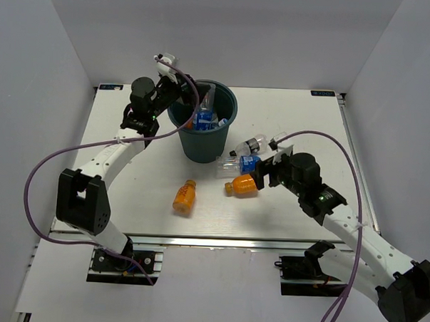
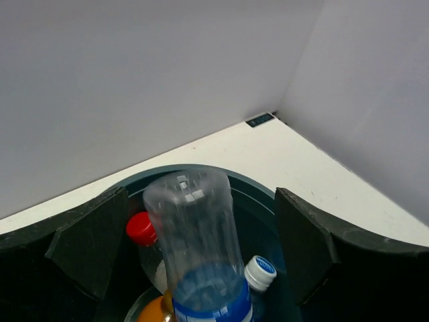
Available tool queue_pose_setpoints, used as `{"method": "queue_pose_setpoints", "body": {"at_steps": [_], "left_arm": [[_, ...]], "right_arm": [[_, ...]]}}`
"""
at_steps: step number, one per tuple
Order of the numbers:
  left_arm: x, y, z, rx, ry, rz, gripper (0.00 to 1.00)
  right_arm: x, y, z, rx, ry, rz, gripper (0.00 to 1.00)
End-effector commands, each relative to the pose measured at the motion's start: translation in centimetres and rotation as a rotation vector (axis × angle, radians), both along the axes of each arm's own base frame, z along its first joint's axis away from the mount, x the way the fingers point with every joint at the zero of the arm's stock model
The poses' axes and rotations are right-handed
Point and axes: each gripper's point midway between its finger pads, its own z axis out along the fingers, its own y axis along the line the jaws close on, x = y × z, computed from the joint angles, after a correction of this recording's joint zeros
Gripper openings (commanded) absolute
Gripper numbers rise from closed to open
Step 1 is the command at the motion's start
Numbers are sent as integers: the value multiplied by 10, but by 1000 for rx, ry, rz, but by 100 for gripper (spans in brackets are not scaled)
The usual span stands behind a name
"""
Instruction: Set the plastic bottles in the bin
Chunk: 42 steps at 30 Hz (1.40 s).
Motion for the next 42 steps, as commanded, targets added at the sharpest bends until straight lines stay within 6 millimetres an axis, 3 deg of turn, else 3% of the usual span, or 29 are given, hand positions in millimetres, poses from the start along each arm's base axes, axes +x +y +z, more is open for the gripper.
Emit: {"method": "queue_pose_setpoints", "body": {"at_steps": [1,3,7,9,12,15,16,18,19,20,21,22,25,26,32,36,42], "left_arm": [[-16,-12,23,40,-82,-99,98],[-14,-11,26,29,-69,-86,98],[-10,0,35,26,-18,-10,98],[-9,15,50,7,-13,76,98],[-10,42,44,-14,59,221,98],[-27,68,44,-54,106,342,98],[-35,89,30,-70,157,449,98],[-47,108,10,-85,220,544,98],[-54,126,-26,-87,297,637,98],[-68,136,-26,-116,298,674,98],[-76,144,-39,-133,327,713,98],[-88,155,-77,-138,408,779,98],[-115,168,-103,-219,461,831,98],[-125,170,-120,-217,476,831,98],[-134,157,-153,-188,579,770,98],[-143,137,-187,-205,715,692,98],[-151,132,-203,-207,763,667,98]], "right_arm": [[-11,18,2,-74,-69,209,89],[-16,28,4,-115,-91,321,89],[-31,37,-20,-324,-100,624,89],[-31,36,-21,-375,-42,658,89],[-23,31,-39,-447,69,648,89],[-16,25,-51,-495,126,615,89],[-14,23,-57,-510,137,611,89],[-15,22,-65,-532,147,627,89],[-14,22,-71,-544,164,635,89],[-14,20,-75,-558,179,637,89],[-12,19,-77,-571,177,641,89],[-9,18,-83,-589,182,633,89],[2,20,-88,-608,146,615,89],[3,23,-87,-601,134,619,89],[10,37,-95,-636,42,658,89],[9,34,-117,-693,98,636,89],[9,25,-135,-754,166,593,89]]}}
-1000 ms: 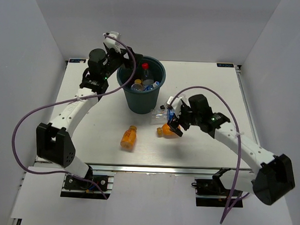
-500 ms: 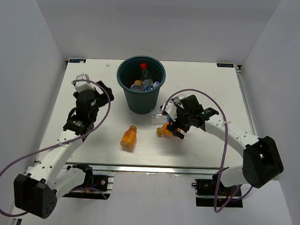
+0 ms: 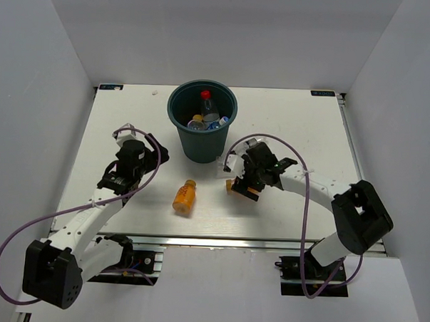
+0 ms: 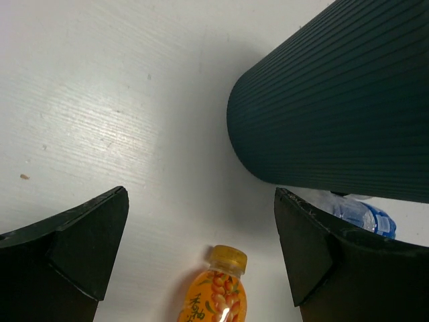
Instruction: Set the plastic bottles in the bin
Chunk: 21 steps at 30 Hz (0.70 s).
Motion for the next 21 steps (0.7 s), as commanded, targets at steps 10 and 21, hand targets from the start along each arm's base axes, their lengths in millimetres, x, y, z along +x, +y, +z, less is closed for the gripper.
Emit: {"method": "queue_pose_setpoints", "body": {"at_steps": [10,21], "left_arm": [[-7,0,-10,-2,34,-4,98],[-10,5,-17,23,55,6,98]], "right_arm": [[-9,8,-20,-38,-43,-38,74],[-23,48,49,170,-121,43,50]]}}
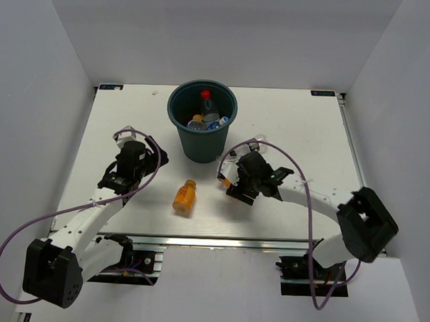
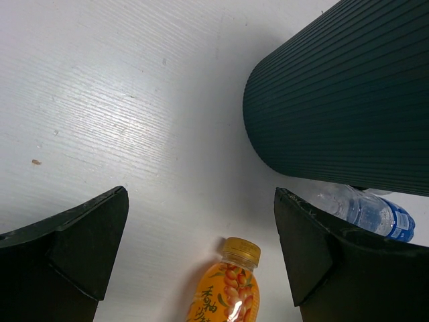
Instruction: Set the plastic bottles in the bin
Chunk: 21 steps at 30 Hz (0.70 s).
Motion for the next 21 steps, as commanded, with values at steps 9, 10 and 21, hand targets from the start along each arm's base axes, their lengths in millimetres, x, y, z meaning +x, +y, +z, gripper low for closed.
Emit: {"method": "queue_pose_setpoints", "body": {"at_steps": [9,10,21], "left_arm": [[0,-8,-3,-12,5,-48,98],[-2,-10,-6,-15,12,-59,98],[-14,-43,-16,-135,20,-216,98]], "right_arm": [[-7,79,253,727,-466,242,58],[0,80,283,779,-542,224,58],[90,120,341,812,-613,-41,65]]}}
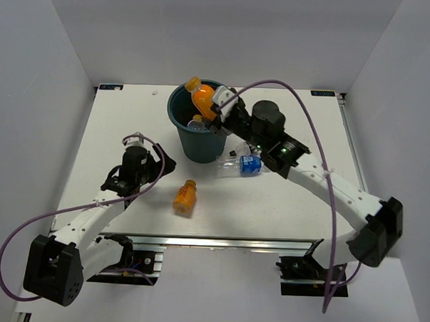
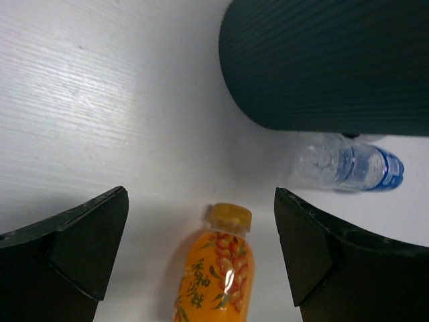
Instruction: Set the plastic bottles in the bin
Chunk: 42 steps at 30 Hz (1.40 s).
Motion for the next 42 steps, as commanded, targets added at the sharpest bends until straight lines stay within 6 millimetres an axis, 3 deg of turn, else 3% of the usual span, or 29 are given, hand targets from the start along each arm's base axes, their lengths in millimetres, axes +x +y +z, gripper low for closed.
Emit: {"method": "queue_pose_setpoints", "body": {"at_steps": [1,2,3,4,7,11,16,18,19,20,22,23,25,26,27,35,38,39,42], "left_arm": [[-7,-21,3,-74,-8,-108,98],[-11,-22,0,-75,2,-120,98],[-13,-24,-2,-79,7,-127,98],[-14,-24,-4,-85,13,-132,98],[-24,-35,-13,-128,30,-191,98],[-36,-51,-23,-195,49,-267,98],[-49,-54,-41,-197,97,-299,98],[-52,-59,-43,-190,100,-328,98],[-54,-63,-42,-184,98,-345,98],[-54,-64,-44,-170,99,-354,98],[-54,-65,-46,-134,103,-352,98],[-54,-65,-49,-115,108,-354,98],[-56,-67,-55,-91,128,-362,98],[-54,-68,-54,-81,123,-370,97],[-55,-69,-56,-75,132,-379,97],[-77,-87,-63,-76,171,-451,87],[-80,-89,-63,-99,168,-453,73],[-79,-91,-58,-108,158,-455,60],[-73,-92,-40,-109,113,-455,47]], "right_arm": [[33,6,10,47,9,-126,66],[46,10,-2,28,28,-165,71],[52,13,10,46,22,-180,74],[60,18,-4,27,54,-194,78],[73,18,0,50,74,-256,89],[90,16,-6,62,106,-314,89],[86,8,-1,85,123,-327,89],[86,0,-9,93,139,-357,89],[82,-7,-2,112,137,-367,89],[83,-14,-15,99,156,-395,89],[76,-30,-12,131,174,-417,89],[76,-40,-31,112,201,-447,89],[66,-57,-28,162,214,-473,89],[65,-69,-52,140,243,-503,89],[59,-79,-44,180,235,-508,89],[43,-176,-97,456,466,-678,89],[34,-202,-116,562,542,-741,89],[29,-209,-122,570,545,-750,89],[22,-220,-122,589,523,-777,89]]}}
